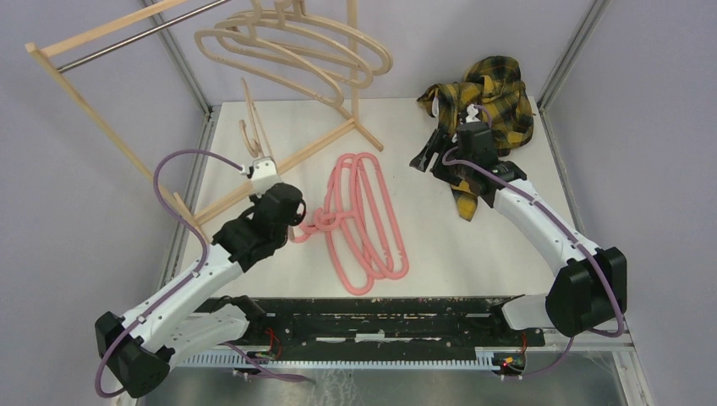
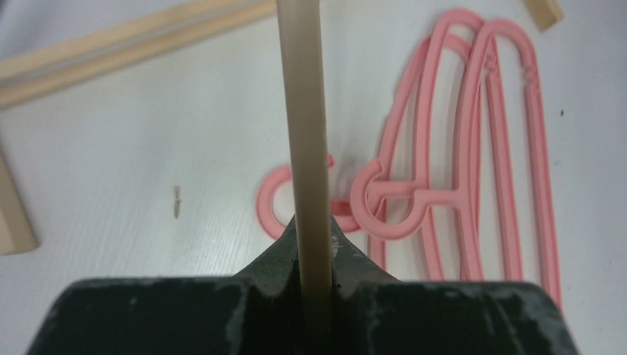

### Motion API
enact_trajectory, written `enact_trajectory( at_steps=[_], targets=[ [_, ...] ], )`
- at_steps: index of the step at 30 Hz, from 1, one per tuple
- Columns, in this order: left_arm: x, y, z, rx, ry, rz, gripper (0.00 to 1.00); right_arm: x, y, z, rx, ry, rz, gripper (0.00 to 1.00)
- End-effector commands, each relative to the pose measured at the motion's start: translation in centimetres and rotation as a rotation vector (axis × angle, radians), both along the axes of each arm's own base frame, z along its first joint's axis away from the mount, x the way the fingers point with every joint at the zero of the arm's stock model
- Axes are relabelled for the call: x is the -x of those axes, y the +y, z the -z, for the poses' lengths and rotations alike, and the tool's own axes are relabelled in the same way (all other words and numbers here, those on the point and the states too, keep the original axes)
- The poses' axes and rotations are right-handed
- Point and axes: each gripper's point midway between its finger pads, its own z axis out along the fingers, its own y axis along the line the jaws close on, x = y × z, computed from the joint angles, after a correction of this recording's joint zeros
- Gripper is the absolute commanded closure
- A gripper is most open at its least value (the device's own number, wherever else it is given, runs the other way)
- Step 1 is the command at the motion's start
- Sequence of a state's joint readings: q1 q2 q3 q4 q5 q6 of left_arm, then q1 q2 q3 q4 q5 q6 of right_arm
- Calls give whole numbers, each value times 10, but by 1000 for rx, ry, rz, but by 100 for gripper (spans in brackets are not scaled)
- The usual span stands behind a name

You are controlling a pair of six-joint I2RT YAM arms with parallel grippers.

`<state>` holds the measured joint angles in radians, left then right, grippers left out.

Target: Organize the hangers

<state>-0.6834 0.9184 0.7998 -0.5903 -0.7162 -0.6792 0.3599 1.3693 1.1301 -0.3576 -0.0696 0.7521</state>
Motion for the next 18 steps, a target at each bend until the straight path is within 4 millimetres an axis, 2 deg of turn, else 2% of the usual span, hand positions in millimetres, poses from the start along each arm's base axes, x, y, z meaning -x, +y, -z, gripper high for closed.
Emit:
enact_trajectory(
  at_steps=[1, 5, 6, 10, 14, 18],
  targets=[
    [-23, 31, -75, -70, -169, -154, 97, 5, -4, 6, 35, 3, -19, 20],
    [-41, 49, -105, -37, -215, -187, 97, 7, -11, 7, 47, 5, -11, 21],
    [-47, 58, -110, -33, -219, -203, 97, 7, -13, 7, 51, 4, -6, 21],
    [-63, 73, -119, -58, -198, -225, 97, 7, -18, 6, 56, 3, 2, 21],
    [-81, 72, -139, -61, -234, -224, 97, 4, -20, 5, 57, 5, 4, 21],
    [-103, 63, -161, -59, -256, -203, 97, 2, -20, 3, 61, 8, -3, 21]
  ],
)
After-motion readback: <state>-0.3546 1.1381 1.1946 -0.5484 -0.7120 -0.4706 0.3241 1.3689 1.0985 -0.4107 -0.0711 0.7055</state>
